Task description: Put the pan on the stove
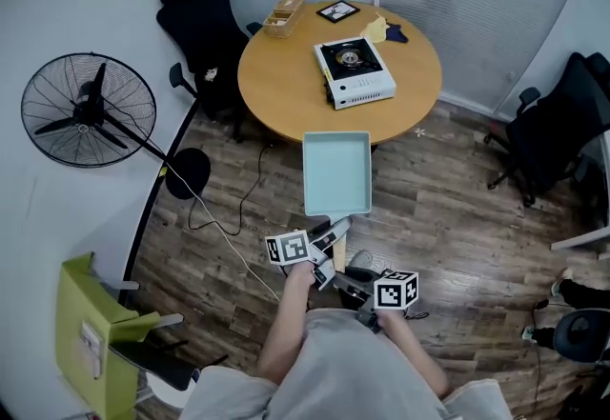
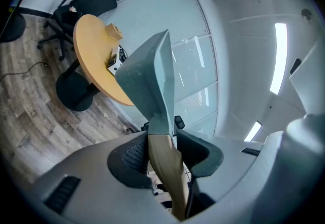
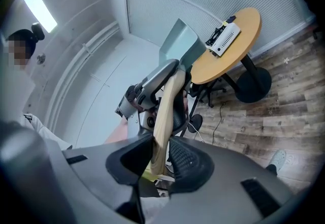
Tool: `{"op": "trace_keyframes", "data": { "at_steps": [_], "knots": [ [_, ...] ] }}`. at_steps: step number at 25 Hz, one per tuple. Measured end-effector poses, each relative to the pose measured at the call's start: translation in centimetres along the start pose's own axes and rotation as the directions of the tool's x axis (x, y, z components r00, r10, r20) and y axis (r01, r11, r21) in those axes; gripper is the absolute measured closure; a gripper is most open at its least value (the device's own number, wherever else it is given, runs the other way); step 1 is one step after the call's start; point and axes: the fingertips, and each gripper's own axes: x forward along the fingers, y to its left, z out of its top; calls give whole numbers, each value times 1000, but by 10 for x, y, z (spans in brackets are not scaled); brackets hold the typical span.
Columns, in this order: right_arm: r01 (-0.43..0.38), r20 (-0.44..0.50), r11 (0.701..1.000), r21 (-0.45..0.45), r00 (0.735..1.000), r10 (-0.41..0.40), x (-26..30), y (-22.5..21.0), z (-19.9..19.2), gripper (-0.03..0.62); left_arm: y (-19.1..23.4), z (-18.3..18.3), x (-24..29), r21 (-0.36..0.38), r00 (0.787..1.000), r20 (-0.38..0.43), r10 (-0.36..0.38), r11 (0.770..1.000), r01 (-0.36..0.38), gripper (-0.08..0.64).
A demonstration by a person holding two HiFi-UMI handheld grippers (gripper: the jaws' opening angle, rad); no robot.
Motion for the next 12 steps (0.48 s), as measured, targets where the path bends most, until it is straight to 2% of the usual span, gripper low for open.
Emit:
{"op": "trace_keyframes", "data": {
  "at_steps": [12],
  "knots": [
    [-45, -19, 999, -21, 999, 45, 22, -35, 101, 485, 16, 88, 63, 14, 999, 29, 16, 1000, -16, 391]
  ]
}}
